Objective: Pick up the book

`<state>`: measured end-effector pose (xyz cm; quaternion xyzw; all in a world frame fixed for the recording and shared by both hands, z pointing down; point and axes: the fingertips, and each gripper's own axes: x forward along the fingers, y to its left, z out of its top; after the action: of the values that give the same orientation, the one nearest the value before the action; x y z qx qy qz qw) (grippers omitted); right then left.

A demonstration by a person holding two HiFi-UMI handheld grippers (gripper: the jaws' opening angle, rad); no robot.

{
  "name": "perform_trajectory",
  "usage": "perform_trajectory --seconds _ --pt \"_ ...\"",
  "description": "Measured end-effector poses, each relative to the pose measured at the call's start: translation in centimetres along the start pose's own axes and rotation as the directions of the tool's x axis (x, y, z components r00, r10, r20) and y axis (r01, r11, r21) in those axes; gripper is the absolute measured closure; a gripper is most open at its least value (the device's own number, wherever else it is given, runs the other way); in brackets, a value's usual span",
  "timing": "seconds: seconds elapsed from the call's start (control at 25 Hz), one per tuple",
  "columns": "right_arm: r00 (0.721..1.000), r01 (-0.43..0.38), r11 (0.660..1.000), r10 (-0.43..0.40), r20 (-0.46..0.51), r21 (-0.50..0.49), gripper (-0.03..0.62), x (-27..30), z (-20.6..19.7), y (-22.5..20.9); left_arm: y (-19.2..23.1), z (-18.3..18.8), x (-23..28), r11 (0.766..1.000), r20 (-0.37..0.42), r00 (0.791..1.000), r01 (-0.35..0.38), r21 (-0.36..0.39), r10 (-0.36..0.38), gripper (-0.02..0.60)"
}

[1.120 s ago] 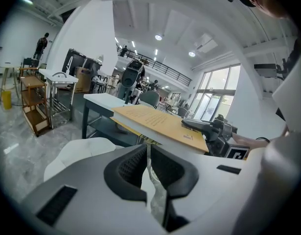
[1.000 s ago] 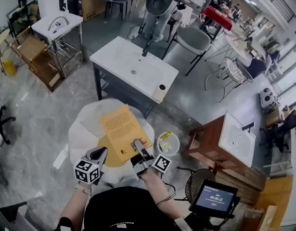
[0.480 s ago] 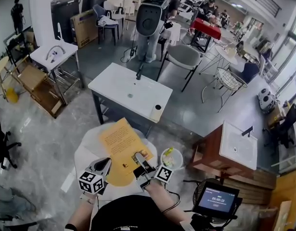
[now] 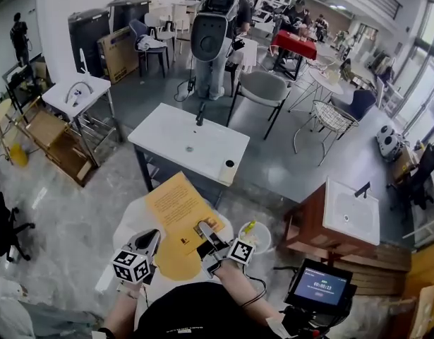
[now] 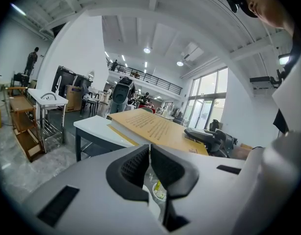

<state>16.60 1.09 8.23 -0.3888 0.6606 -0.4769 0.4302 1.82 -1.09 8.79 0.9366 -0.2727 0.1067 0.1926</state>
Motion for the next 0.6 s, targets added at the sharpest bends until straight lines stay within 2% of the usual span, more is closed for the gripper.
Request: perform_trajectory --seconds 0.6 --pt "0.999 -0.042 0.999 0.043 0.030 -0.018 0.433 -0.5 1.6 0.1 -1.1 -0.1 2.2 0.999 -0.014 1.000 0.026 0.029 -0.026 0.563"
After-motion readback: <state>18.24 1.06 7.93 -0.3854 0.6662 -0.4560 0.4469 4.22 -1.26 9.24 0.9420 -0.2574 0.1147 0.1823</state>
